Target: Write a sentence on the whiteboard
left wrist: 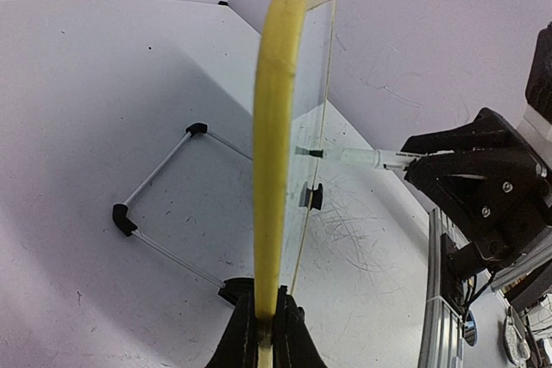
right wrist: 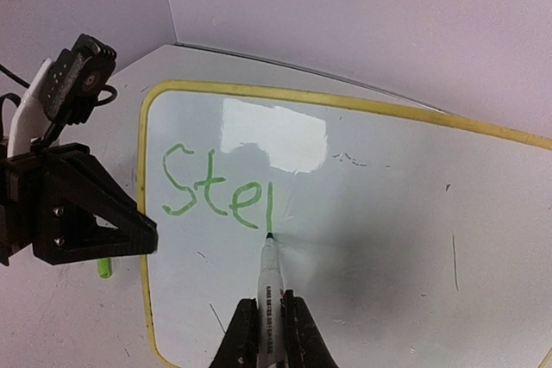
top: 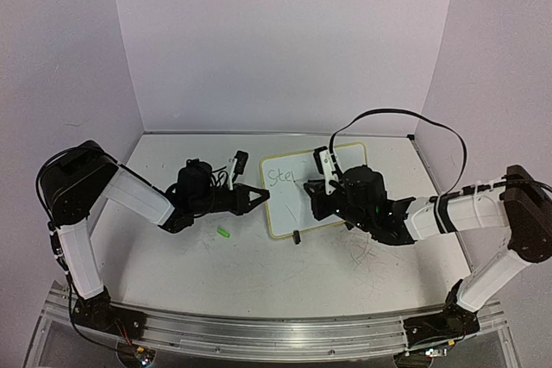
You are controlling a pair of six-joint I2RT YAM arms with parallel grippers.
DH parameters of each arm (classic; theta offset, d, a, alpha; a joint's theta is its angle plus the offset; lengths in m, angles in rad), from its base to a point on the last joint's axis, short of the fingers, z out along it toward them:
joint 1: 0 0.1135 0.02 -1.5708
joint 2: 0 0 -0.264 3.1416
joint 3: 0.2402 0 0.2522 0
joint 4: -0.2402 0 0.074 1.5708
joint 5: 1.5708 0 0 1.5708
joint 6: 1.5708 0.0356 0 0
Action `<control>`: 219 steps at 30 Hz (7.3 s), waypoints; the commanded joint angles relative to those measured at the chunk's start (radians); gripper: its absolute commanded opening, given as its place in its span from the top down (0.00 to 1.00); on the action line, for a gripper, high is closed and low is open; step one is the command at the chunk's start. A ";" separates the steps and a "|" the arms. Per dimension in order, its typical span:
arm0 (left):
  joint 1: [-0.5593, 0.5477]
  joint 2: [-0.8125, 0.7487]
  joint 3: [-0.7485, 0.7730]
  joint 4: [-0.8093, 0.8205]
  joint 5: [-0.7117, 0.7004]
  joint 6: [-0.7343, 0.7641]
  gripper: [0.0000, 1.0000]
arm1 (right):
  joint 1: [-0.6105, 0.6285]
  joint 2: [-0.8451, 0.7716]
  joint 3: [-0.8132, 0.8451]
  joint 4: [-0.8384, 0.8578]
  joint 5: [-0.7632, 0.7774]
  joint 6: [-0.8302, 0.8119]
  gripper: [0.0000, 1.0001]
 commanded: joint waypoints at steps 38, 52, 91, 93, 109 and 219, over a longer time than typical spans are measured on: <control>-0.003 -0.051 0.013 -0.003 0.003 0.009 1.00 | -0.015 -0.003 0.076 0.016 -0.004 -0.015 1.00; -0.002 -0.053 0.015 -0.002 0.003 0.011 1.00 | -0.015 0.008 0.070 0.026 0.074 -0.015 1.00; -0.002 -0.041 0.024 -0.009 0.004 0.004 1.00 | 0.002 -0.018 0.056 0.015 0.003 0.027 1.00; -0.002 -0.042 0.022 -0.010 0.002 0.004 1.00 | 0.002 -0.092 0.027 0.028 -0.019 0.027 1.00; -0.002 -0.037 0.022 -0.035 -0.009 0.026 1.00 | -0.098 -0.343 -0.105 0.005 -0.051 -0.059 1.00; -0.004 -0.047 0.044 -0.106 -0.090 0.031 1.00 | -0.095 -0.076 0.024 0.074 0.022 -0.078 1.00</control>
